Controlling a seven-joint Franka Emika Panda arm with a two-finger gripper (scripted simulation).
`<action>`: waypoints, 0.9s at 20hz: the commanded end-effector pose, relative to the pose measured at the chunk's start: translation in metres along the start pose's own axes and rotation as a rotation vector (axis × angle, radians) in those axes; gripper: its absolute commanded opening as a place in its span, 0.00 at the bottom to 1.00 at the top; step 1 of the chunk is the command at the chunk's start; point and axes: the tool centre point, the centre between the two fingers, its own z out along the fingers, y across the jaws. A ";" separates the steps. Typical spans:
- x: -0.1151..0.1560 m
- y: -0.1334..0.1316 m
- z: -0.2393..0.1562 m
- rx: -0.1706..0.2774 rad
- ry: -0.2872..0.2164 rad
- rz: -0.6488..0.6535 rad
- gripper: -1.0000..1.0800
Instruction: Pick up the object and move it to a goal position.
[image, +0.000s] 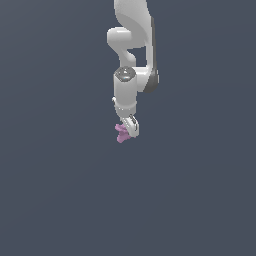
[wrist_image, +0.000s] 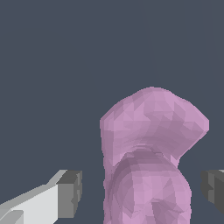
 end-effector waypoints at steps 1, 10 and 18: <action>0.000 0.000 0.001 0.001 0.000 0.000 0.00; 0.000 0.000 0.001 0.001 0.000 0.000 0.00; -0.002 -0.003 -0.012 0.002 0.001 0.000 0.00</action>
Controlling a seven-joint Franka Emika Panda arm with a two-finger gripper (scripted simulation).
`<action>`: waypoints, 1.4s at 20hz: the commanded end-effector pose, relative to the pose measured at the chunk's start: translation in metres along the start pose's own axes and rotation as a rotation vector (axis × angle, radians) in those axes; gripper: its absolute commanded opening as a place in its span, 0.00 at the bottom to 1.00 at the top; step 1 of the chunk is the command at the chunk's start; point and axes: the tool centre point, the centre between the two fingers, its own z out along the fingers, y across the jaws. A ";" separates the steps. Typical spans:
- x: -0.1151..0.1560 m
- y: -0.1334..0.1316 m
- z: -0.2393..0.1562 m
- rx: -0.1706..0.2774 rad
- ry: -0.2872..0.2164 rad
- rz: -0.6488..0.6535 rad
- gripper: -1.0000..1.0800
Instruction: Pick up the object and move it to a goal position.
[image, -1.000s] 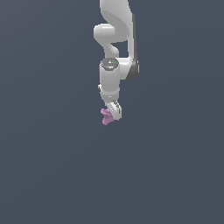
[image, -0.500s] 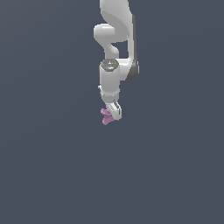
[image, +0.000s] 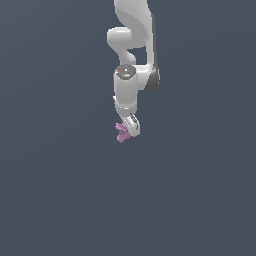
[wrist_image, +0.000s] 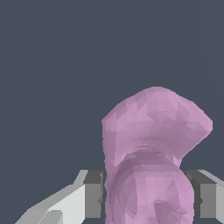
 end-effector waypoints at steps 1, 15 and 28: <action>-0.001 -0.002 -0.009 0.001 0.000 0.000 0.00; -0.019 -0.023 -0.114 0.000 0.003 0.001 0.00; -0.040 -0.049 -0.232 0.000 0.002 0.001 0.00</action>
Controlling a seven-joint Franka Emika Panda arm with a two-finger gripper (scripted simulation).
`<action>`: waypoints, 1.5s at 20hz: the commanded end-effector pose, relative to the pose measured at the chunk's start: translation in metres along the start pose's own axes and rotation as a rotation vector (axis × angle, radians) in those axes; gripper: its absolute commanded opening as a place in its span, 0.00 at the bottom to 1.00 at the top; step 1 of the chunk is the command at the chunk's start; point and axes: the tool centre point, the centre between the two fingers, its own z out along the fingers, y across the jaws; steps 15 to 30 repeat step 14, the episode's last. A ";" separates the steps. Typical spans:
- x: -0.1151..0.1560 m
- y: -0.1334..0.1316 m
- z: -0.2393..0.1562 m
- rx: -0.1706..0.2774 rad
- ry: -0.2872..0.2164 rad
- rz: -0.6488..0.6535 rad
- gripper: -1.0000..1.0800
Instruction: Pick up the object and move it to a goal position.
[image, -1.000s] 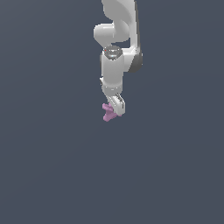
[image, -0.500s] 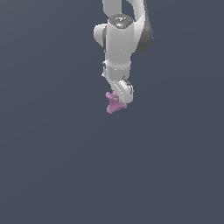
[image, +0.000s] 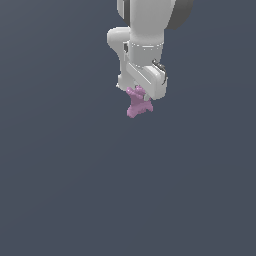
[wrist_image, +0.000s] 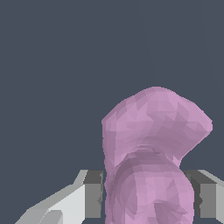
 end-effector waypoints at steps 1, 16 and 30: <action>-0.003 -0.004 -0.018 -0.001 -0.001 0.000 0.00; -0.009 -0.016 -0.058 -0.001 -0.002 -0.001 0.00; -0.009 -0.016 -0.058 -0.001 -0.002 -0.001 0.00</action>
